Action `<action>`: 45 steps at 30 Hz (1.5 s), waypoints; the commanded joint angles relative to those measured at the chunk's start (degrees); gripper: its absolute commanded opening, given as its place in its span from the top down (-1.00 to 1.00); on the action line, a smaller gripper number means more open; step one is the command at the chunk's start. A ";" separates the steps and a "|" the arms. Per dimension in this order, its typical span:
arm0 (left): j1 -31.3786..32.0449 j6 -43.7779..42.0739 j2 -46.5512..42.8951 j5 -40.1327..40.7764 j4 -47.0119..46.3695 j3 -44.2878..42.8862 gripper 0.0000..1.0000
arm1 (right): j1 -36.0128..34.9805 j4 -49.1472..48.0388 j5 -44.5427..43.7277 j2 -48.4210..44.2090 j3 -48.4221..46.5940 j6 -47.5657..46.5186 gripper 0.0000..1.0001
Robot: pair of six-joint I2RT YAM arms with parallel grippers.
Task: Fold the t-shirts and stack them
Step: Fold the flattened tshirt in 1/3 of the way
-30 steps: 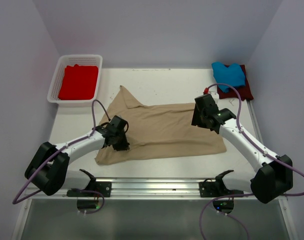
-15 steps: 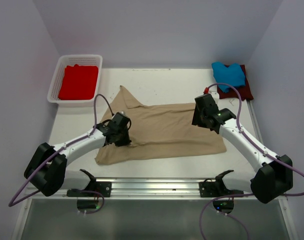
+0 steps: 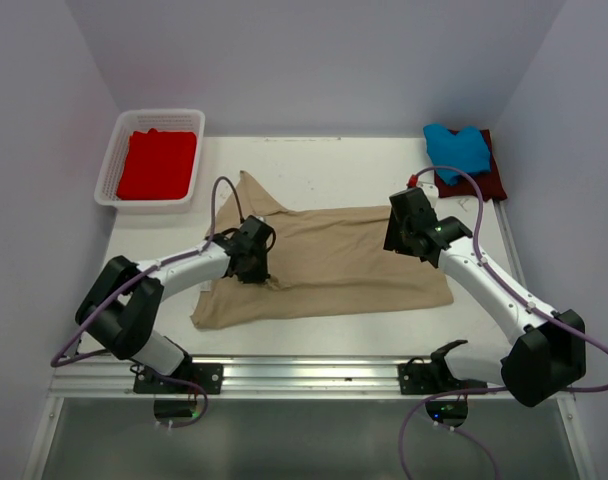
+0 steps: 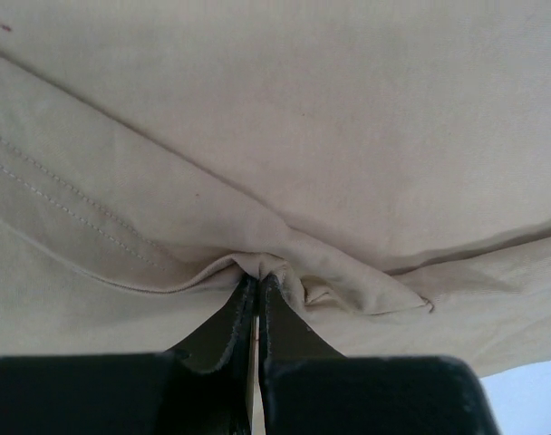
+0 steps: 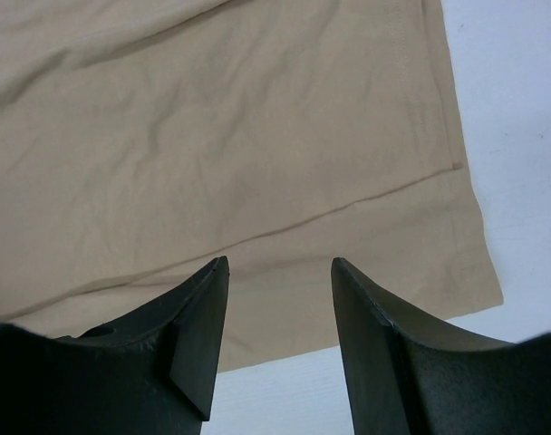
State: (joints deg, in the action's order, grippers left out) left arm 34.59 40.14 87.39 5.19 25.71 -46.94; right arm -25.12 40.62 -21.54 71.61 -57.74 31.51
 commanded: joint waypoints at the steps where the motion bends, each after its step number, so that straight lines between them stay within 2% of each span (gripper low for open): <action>1: 0.30 -3.14 0.41 0.78 -3.22 -4.03 1.00 | -0.19 -1.68 -1.31 -0.42 -0.45 0.40 -0.06; 8: 0.30 -5.77 2.25 5.18 -2.51 -8.25 1.00 | -0.19 -2.48 -0.79 0.72 -0.45 0.40 -0.06; 19: 0.30 -9.64 10.95 3.69 -4.09 -14.40 1.00 | -0.19 -2.65 -0.61 1.51 -0.54 0.05 -0.06; 27: 0.30 -11.75 12.97 5.36 -3.39 -20.64 1.00 | -0.19 -2.83 -0.43 2.39 -0.71 -0.22 -0.06; 40: 0.22 -15.53 17.98 1.84 -3.30 -24.52 1.00 | -0.19 -3.00 -0.26 3.00 -0.27 -0.66 -0.09; 41: 0.22 -15.70 17.99 1.49 -3.56 -24.43 0.97 | -0.19 -3.09 -0.34 3.09 -0.27 -0.66 -0.10; 43: 0.22 -16.67 17.46 0.44 -4.44 -23.73 0.74 | -0.19 -3.09 -0.34 3.18 -0.19 -0.66 -0.13; 44: 0.30 -16.76 16.41 0.35 -5.58 -22.86 0.56 | -0.19 -3.18 -0.26 3.18 -0.18 -0.66 -0.15; 45: 0.30 -16.94 15.53 0.43 -6.46 -22.24 0.08 | -0.19 -3.44 -0.17 3.27 -0.10 -0.66 -0.19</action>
State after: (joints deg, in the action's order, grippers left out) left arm 34.63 24.95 105.43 6.90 23.70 -69.32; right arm -25.12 38.87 -21.47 74.70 -57.74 31.27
